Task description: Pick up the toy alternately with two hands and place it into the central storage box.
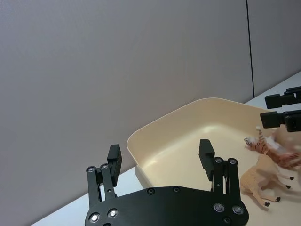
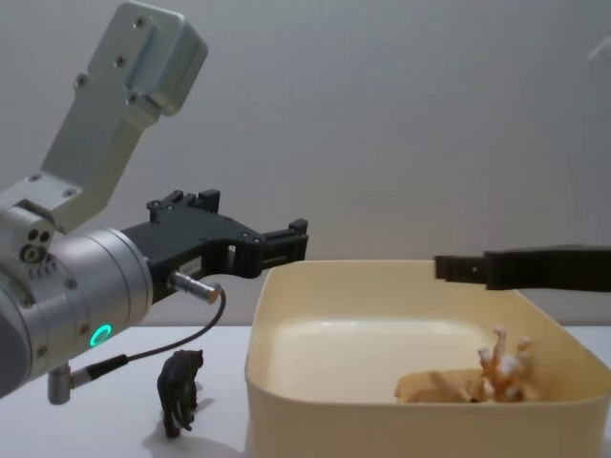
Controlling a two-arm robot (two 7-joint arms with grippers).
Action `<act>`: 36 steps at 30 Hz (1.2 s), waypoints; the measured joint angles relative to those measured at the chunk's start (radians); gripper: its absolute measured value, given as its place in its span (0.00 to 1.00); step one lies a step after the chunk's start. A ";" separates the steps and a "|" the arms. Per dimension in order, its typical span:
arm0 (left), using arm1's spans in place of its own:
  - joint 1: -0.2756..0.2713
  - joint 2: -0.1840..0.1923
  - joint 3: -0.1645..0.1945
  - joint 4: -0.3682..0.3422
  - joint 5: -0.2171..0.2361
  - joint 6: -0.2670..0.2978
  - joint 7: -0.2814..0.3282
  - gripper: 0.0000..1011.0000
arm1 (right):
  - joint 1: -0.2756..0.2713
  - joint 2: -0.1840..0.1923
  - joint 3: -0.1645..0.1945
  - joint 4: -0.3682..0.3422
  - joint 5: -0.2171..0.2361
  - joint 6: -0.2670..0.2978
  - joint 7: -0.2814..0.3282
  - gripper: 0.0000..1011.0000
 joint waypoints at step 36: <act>0.012 0.009 -0.003 -0.012 -0.011 0.006 0.012 0.99 | -0.108 0.143 0.162 -0.134 0.217 -0.059 -0.128 0.99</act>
